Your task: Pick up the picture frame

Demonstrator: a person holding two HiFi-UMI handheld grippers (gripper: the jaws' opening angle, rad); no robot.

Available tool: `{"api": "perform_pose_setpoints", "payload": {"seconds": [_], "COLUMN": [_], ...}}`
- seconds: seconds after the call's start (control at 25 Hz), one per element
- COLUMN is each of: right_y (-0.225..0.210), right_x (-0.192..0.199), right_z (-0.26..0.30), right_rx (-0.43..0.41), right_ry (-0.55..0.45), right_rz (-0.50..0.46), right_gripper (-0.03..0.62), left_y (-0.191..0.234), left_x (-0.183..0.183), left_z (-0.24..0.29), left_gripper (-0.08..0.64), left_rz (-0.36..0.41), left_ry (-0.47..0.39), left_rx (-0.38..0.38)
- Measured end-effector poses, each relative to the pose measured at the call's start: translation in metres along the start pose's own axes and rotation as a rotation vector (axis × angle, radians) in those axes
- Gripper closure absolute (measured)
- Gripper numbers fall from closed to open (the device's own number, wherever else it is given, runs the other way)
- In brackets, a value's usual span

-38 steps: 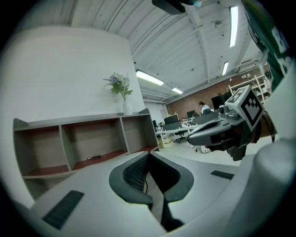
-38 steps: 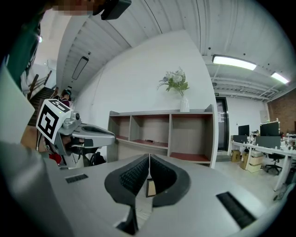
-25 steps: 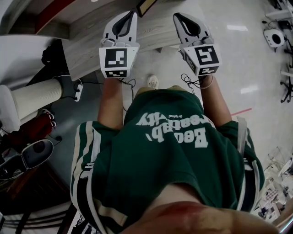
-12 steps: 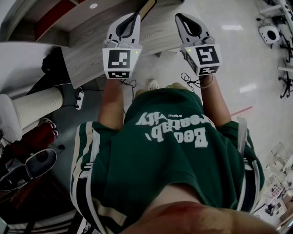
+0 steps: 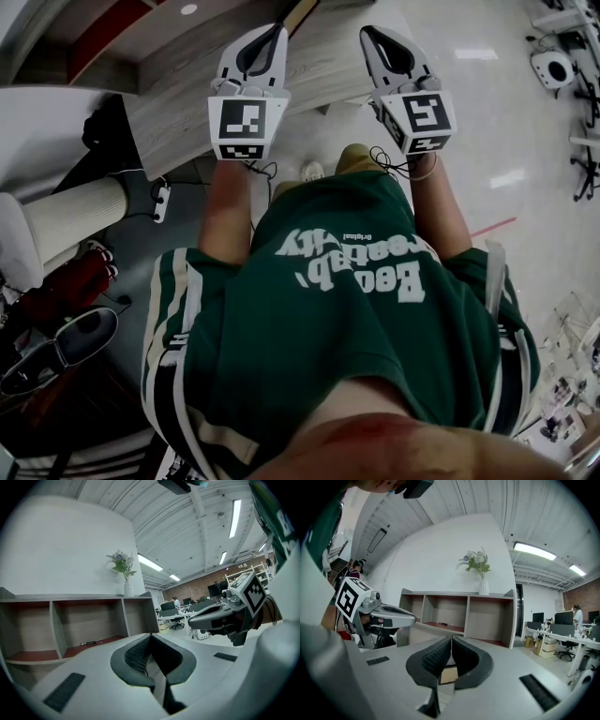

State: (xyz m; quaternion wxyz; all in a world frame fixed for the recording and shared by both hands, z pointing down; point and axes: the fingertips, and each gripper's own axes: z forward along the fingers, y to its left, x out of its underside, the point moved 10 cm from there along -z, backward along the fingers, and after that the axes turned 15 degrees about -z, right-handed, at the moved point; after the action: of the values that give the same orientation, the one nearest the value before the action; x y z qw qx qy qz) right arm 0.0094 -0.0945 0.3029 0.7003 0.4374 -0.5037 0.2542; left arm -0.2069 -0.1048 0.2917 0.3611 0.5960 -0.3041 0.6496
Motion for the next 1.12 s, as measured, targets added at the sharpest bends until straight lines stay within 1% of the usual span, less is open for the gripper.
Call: {"api": "perform_pose_setpoints", "payload": {"seconds": [0.12, 0.24, 0.36, 0.52, 0.84, 0.96, 1.12], "right_y": [-0.014, -0.040, -0.069, -0.104, -0.159, -0.175, -0.192], "right_x": [0.007, 0.015, 0.016, 0.020, 0.041, 0.048, 0.056], "right_z": [0.011, 0.029, 0.047, 0.081, 0.138, 0.145, 0.150], "right_rx": [-0.025, -0.054, -0.085, -0.137, -0.203, -0.223, -0.252], "right_ry": [-0.011, -0.023, -0.038, -0.059, -0.072, -0.085, -0.084], "right_rz": [0.001, 0.009, 0.019, 0.010, 0.015, 0.022, 0.066], "right_gripper": [0.558, 0.558, 0.558, 0.558, 0.558, 0.558, 0.558], "left_y": [-0.001, -0.002, -0.004, 0.003, 0.018, 0.011, 0.000], "left_x": [0.002, -0.003, -0.013, -0.021, -0.019, -0.020, -0.018], "left_z": [0.017, 0.046, 0.073, 0.111, 0.175, 0.191, 0.203], "left_gripper": [0.541, 0.541, 0.541, 0.541, 0.541, 0.541, 0.541], "left_rz": [0.001, 0.007, 0.015, 0.012, -0.002, -0.001, -0.002], "left_ry": [0.014, 0.031, 0.041, 0.042, 0.068, 0.075, 0.102], "left_rx": [-0.019, -0.047, -0.059, -0.104, -0.179, -0.200, -0.211]}}
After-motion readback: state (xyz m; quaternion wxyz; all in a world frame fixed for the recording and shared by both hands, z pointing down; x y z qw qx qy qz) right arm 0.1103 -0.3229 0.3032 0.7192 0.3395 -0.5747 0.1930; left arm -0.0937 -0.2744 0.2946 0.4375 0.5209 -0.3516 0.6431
